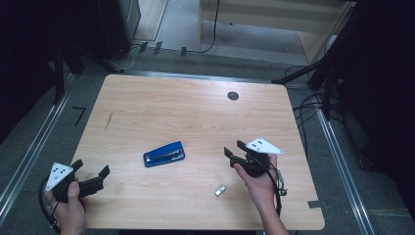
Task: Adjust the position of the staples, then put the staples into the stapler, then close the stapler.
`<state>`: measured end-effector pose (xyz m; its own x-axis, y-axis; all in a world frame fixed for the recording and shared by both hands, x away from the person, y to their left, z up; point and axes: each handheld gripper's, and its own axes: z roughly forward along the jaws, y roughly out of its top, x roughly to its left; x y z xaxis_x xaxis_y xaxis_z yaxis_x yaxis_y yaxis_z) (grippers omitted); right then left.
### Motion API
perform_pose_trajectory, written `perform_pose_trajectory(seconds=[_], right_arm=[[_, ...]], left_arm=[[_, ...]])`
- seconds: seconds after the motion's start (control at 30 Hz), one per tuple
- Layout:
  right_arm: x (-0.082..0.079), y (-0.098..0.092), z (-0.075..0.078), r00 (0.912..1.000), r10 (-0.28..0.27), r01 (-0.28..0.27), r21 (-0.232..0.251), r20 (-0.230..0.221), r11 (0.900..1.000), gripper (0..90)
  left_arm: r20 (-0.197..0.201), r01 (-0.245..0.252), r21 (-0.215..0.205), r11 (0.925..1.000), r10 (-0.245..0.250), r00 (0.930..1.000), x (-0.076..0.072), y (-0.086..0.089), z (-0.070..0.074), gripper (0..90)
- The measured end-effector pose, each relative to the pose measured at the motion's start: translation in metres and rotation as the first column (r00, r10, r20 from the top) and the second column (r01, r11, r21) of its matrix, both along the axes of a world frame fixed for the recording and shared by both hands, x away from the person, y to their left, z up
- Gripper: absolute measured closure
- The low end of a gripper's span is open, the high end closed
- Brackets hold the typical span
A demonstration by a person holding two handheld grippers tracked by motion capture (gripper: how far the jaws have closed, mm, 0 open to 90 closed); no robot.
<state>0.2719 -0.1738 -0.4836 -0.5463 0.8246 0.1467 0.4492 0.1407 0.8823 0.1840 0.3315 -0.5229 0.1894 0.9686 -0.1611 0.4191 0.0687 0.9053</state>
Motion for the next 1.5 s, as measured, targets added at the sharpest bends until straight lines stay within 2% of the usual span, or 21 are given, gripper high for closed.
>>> perform_pose_trajectory(seconds=[0.03, 0.1, 0.37, 0.43, 0.63, 0.93, 1.0, 1.1, 1.13, 1.17, 1.2, 1.3, 1.33, 1.37, 1.5], right_arm=[[0.003, 0.01, 0.002, 0.9997, 0.022, -0.022, 0.0, 0.006, 1.0, 43.0], [0.005, 0.017, 0.003, 0.9992, 0.04, -0.04, 0.001, 0.008, 0.999, 43.0], [0.016, 0.044, 0.005, 0.9975, 0.07, -0.07, -0.012, 0.003, 0.997, 43.6], [0.017, 0.046, 0.005, 0.997, 0.078, -0.077, -0.019, 0.006, 0.997, 43.7], [0.026, 0.064, 0.005, 0.9954, 0.095, -0.095, 0.005, -0.004, 0.995, 44.6], [0.032, 0.078, 0.001, 0.9929, 0.116, -0.116, 0.0, -0.026, 0.993, 46.4], [0.033, 0.082, 0.001, 0.991, 0.132, -0.132, 0.005, -0.022, 0.991, 46.0], [0.034, 0.091, 0.002, 0.983, 0.183, -0.183, -0.004, -0.02, 0.983, 43.1], [0.034, 0.091, 0.002, 0.983, 0.183, -0.183, -0.004, -0.02, 0.983, 43.1], [0.033, 0.096, 0.002, 0.9781, 0.207, -0.207, -0.014, -0.025, 0.978, 41.5], [0.033, 0.096, 0.002, 0.9781, 0.207, -0.207, -0.014, -0.025, 0.978, 41.5], [0.033, 0.106, 0.002, 0.9681, 0.249, -0.25, -0.028, -0.023, 0.968, 37.9], [0.033, 0.106, 0.002, 0.9681, 0.249, -0.25, -0.028, -0.023, 0.968, 37.9], [0.033, 0.11, 0.0, 0.9631, 0.268, -0.269, -0.025, -0.019, 0.963, 36.9], [0.036, 0.116, -0.003, 0.9563, 0.292, -0.292, -0.014, -0.024, 0.956, 36.5]], left_arm=[[0.001, 0.001, -0.002, 1.0, -0.001, 1.0, 0.0, 0.0, 0.0, 0.0], [-0.002, 0.001, -0.006, 1.0, -0.001, 1.0, 0.0, 0.001, 0.0, 0.0], [-0.007, 0.0, -0.006, 1.0, 0.0, 1.0, 0.0, 0.001, 0.0, 0.0], [-0.007, 0.0, -0.008, 1.0, 0.0, 1.0, 0.001, 0.001, 0.0, 0.0], [-0.014, 0.0, -0.007, 1.0, 0.0, 0.9999, 0.001, 0.002, 0.0, 0.0], [-0.013, -0.001, -0.008, 1.0, 0.001, 0.9999, 0.001, 0.002, 0.0, 0.0], [-0.016, 0.0, -0.011, 0.9999, 0.0, 0.9999, 0.001, 0.002, 0.0, 0.0], [-0.014, 0.0, -0.01, 1.0, 0.0, 0.9999, 0.001, 0.002, 0.0, 0.0], [-0.016, 0.001, -0.01, 0.9999, -0.001, 0.9999, 0.001, 0.002, 0.0, 0.0], [-0.018, 0.001, -0.012, 0.9999, -0.002, 0.9998, 0.001, 0.002, 0.0, 0.0], [-0.018, 0.001, -0.012, 0.9999, -0.002, 0.9998, 0.001, 0.002, 0.0, 0.0], [-0.02, 0.002, -0.011, 0.9999, -0.002, 0.9998, 0.002, 0.002, 0.0, 0.0], [-0.02, 0.003, -0.01, 0.9999, -0.004, 0.9998, 0.002, 0.002, 0.0, 0.0], [-0.02, 0.005, -0.009, 1.0, -0.005, 0.9998, 0.002, 0.001, 0.0, 0.0], [-0.019, 0.004, -0.01, 0.9999, -0.005, 0.9998, 0.001, 0.002, 0.0, 0.0]])
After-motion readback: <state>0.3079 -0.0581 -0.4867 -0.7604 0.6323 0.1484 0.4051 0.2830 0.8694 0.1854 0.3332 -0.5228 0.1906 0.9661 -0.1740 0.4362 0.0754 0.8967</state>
